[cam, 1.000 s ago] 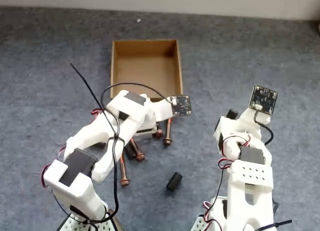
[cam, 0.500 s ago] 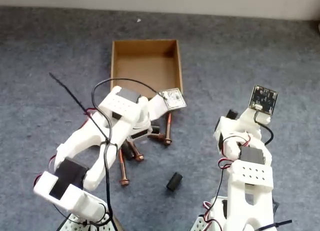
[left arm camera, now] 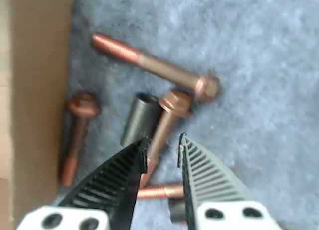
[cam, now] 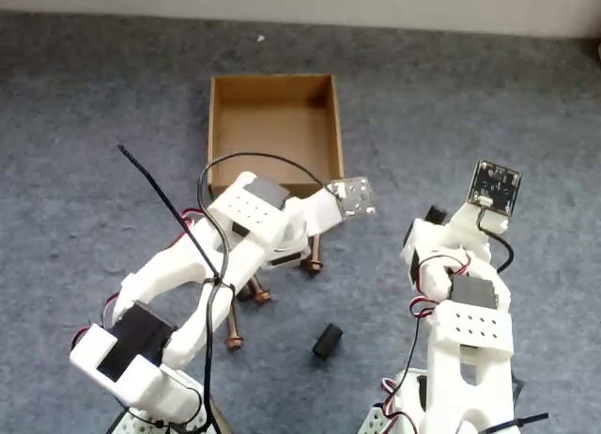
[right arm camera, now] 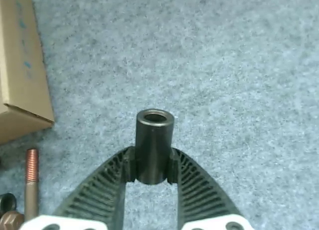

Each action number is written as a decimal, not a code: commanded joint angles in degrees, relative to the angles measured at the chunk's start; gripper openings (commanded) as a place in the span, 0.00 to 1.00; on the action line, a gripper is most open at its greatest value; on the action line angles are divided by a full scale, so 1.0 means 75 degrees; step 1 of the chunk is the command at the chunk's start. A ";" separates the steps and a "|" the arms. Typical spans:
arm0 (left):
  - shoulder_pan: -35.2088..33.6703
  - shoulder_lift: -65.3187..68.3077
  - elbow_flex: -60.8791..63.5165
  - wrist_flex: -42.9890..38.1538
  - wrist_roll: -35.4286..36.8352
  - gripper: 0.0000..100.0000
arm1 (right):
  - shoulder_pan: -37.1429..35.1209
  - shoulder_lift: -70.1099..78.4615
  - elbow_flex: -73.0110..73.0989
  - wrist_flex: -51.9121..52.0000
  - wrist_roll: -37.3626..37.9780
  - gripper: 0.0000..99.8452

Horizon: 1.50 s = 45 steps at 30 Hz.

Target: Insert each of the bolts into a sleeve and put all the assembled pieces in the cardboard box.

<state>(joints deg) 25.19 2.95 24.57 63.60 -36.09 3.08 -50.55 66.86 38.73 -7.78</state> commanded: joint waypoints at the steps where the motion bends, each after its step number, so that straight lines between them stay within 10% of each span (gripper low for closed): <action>1: 0.0088 0.0662 -0.0252 -0.0668 0.0035 0.12 | 0.0053 -0.0229 -0.0064 -0.0147 -0.0035 0.00; 28: 0.0381 0.2186 -0.1799 0.0586 0.0352 0.24 | 0.0053 -0.0229 -0.0064 -0.0147 -0.0035 0.00; 45: 0.0627 0.2116 -0.1295 0.0680 0.0352 0.03 | 0.0053 -0.0229 -0.0064 -0.0135 -0.0035 0.00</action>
<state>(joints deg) 29.23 19.56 14.37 68.09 -34.07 3.08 -50.55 66.86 38.73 -7.78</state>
